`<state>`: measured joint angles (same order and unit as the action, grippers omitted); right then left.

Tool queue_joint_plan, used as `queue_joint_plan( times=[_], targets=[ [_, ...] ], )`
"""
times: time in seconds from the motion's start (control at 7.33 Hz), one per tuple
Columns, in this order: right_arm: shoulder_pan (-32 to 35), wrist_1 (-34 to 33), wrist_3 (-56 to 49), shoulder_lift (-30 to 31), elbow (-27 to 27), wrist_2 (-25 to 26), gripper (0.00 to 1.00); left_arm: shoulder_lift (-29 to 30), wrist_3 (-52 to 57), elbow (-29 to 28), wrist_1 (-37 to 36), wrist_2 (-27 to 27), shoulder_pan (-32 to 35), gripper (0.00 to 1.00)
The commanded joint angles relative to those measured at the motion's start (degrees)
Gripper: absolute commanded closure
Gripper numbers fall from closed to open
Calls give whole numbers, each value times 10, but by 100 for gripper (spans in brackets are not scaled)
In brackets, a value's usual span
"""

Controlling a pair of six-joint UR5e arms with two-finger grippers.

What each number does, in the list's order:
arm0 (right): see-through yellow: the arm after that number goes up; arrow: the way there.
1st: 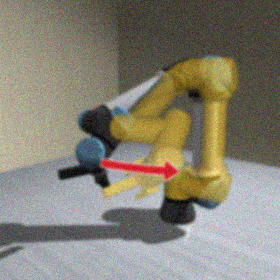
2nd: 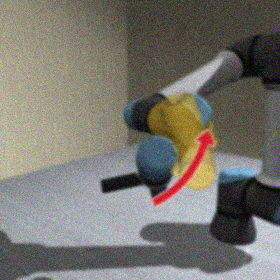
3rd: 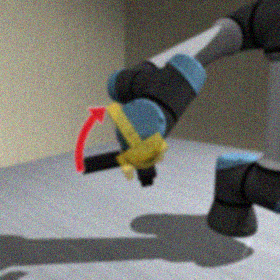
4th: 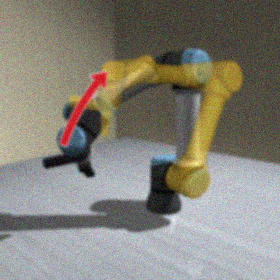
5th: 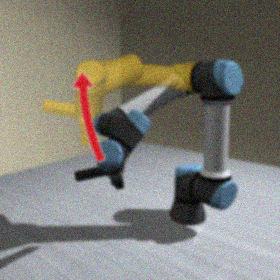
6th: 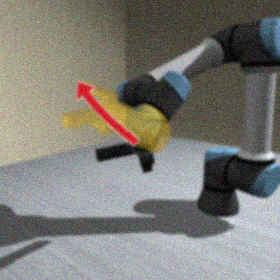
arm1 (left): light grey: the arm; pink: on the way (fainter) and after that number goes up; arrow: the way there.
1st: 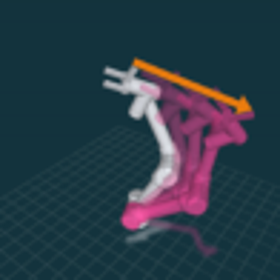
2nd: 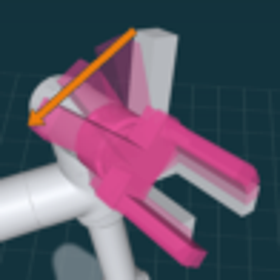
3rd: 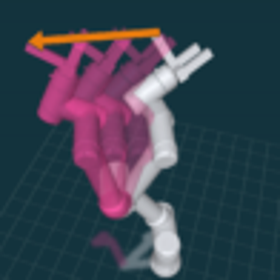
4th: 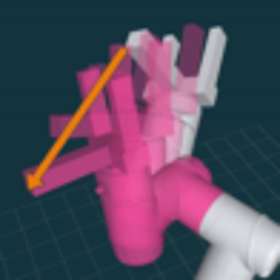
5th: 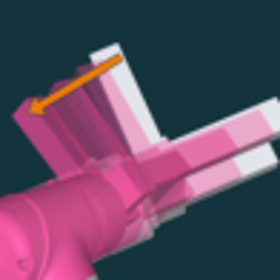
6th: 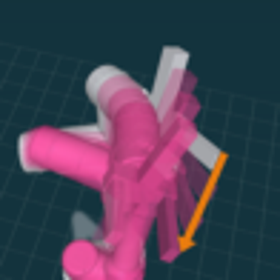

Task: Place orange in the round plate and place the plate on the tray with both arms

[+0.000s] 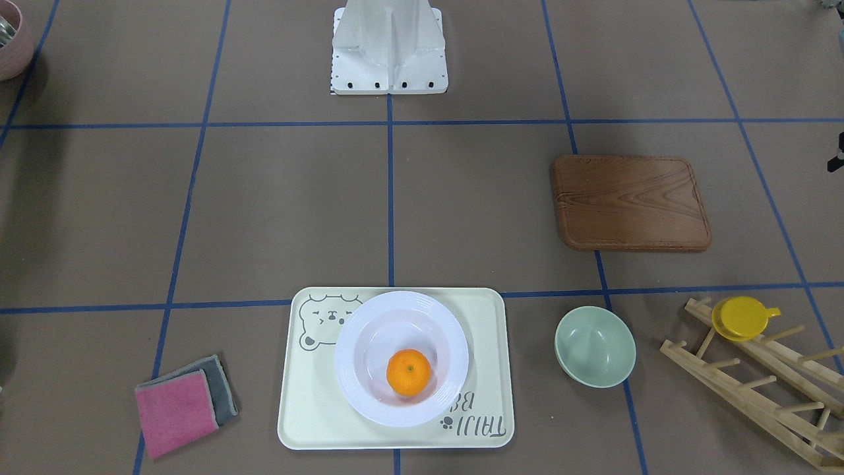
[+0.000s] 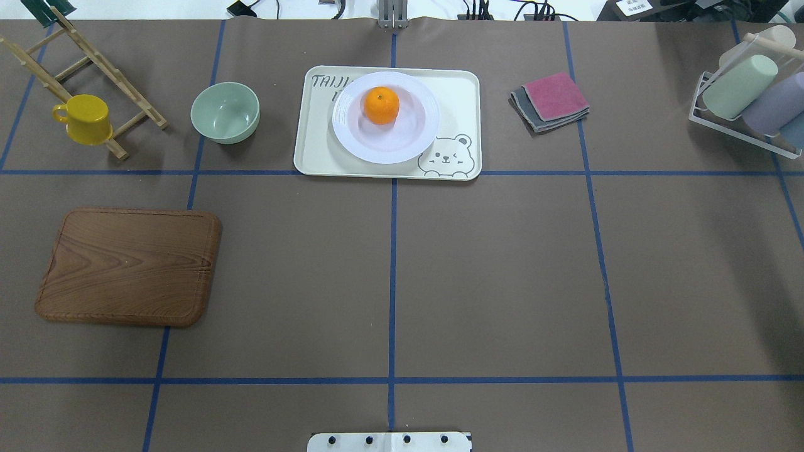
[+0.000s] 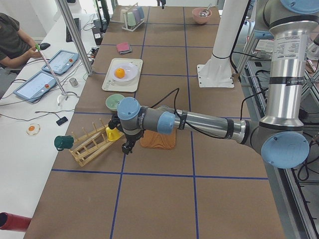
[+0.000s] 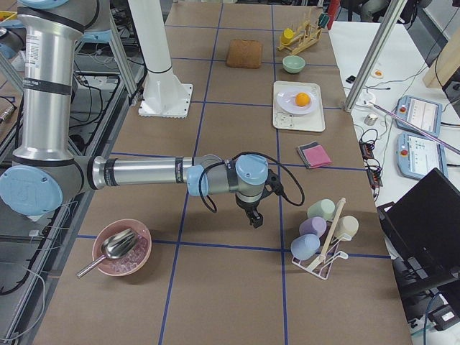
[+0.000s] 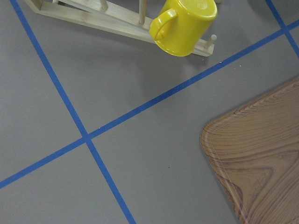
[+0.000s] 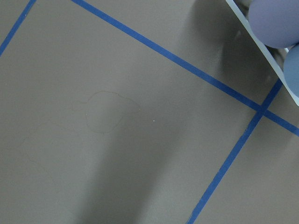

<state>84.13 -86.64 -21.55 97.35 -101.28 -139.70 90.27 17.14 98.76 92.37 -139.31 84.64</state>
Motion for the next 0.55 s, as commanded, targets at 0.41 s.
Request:
queue_joint_plan(
  times=[0.41],
  targets=[
    [15, -21, -1, -11, 2, 1, 0, 2, 0, 5, 1, 0, 0, 0]
  ],
)
